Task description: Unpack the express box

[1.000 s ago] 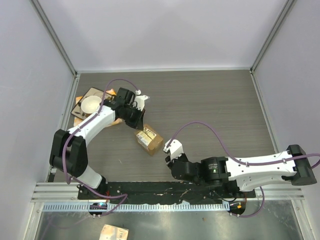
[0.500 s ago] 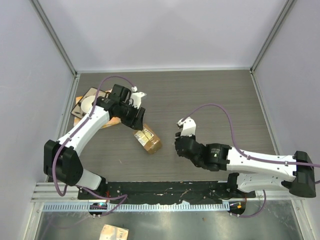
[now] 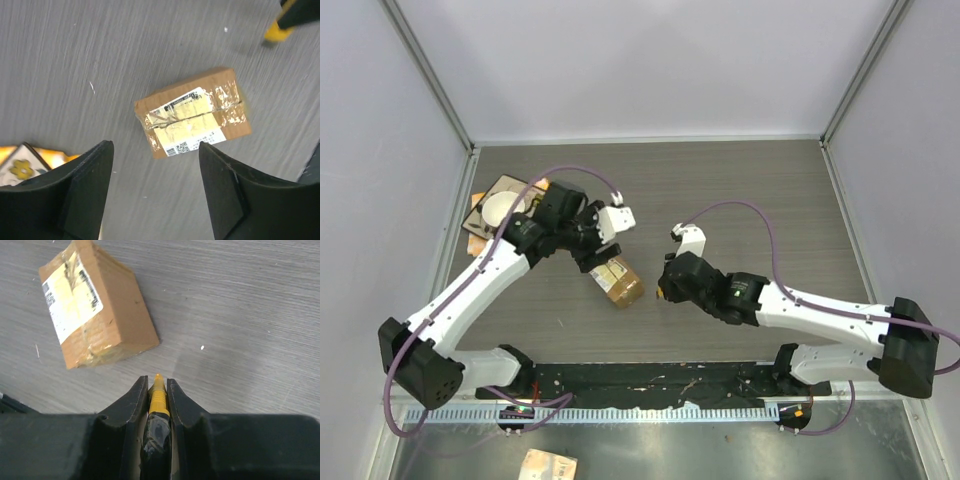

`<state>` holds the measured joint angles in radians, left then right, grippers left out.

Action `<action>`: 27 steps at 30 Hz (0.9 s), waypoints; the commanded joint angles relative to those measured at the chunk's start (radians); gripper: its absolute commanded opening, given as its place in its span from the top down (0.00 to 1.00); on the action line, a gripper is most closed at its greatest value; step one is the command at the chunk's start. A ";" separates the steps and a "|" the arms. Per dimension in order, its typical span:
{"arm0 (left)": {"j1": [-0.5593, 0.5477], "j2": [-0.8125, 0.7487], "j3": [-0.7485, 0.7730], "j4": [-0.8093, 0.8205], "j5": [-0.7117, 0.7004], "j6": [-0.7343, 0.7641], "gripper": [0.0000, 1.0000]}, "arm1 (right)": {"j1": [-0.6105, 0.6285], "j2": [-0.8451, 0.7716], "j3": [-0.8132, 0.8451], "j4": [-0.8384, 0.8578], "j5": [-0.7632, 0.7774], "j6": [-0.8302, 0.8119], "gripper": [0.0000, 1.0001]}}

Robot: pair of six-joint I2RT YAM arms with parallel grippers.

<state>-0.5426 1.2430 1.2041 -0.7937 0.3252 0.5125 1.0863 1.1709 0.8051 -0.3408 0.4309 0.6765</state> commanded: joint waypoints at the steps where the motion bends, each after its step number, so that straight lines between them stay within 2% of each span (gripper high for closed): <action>1: -0.098 0.022 -0.052 0.016 -0.159 0.309 0.23 | -0.074 0.029 0.037 0.086 -0.038 0.015 0.99; 8: -0.117 0.049 -0.101 0.119 -0.170 0.382 0.19 | -0.215 0.095 0.042 0.152 -0.165 0.026 0.99; 13: -0.152 0.050 -0.107 0.099 -0.140 0.365 0.14 | -0.308 0.070 -0.003 0.200 -0.270 0.061 0.99; 18: -0.186 0.079 -0.043 -0.044 -0.043 0.403 0.00 | -0.333 0.085 0.014 0.221 -0.322 0.075 0.99; 20: -0.198 0.085 -0.034 -0.099 -0.031 0.457 0.00 | -0.333 0.110 0.037 0.227 -0.325 0.075 0.99; 27: -0.209 0.076 -0.083 -0.006 -0.055 0.489 0.00 | -0.335 0.210 0.088 0.318 -0.271 0.100 0.99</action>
<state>-0.7467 1.3285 1.1290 -0.8474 0.2562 0.9588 0.7517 1.3346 0.8352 -0.1379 0.1364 0.7433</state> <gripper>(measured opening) 0.996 0.241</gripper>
